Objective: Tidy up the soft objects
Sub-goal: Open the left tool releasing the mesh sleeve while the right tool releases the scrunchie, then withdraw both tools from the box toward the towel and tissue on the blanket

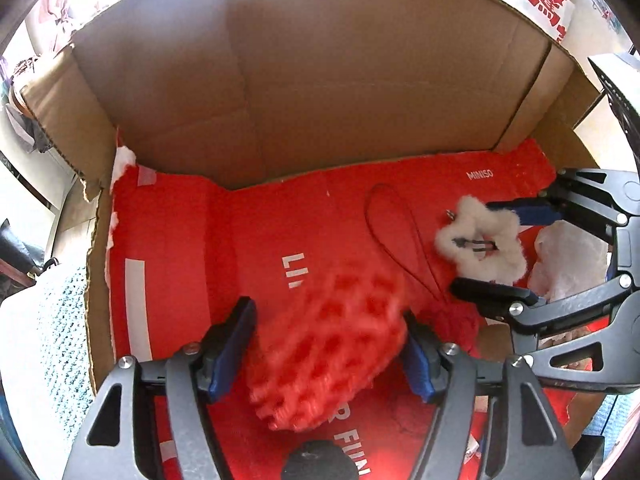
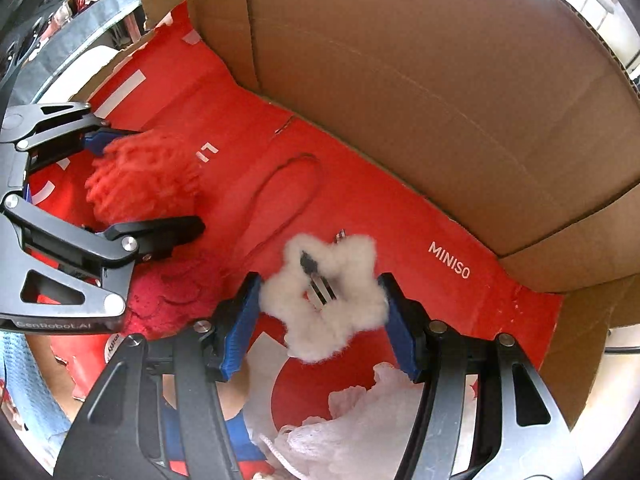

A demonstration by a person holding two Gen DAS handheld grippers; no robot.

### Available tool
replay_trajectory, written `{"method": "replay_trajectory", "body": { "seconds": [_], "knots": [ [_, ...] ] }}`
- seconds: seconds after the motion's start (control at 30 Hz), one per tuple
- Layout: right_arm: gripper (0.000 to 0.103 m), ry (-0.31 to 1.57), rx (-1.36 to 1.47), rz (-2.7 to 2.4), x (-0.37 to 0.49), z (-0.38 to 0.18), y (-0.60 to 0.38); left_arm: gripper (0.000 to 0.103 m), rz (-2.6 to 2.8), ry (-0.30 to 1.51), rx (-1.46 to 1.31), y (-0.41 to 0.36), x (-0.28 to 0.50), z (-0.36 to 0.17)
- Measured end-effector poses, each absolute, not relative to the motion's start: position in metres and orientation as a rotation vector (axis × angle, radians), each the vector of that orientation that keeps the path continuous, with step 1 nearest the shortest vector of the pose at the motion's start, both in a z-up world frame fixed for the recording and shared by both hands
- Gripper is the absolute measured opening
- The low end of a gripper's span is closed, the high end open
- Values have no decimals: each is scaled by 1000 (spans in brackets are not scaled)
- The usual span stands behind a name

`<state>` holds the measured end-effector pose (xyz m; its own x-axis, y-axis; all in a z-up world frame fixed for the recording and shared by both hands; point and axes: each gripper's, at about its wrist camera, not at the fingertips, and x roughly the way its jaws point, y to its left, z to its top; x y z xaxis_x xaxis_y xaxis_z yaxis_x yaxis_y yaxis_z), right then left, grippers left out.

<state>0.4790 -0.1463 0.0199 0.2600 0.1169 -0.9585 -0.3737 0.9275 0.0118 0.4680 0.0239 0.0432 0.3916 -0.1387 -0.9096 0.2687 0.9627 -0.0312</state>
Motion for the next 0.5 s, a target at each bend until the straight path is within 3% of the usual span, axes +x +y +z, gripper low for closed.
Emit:
{"method": "replay_trajectory", "body": {
  "seconds": [0.5],
  "knots": [
    [62,1241,-203,318,481,23,-158,76,-256,1100,113,31,453,63]
  ]
}}
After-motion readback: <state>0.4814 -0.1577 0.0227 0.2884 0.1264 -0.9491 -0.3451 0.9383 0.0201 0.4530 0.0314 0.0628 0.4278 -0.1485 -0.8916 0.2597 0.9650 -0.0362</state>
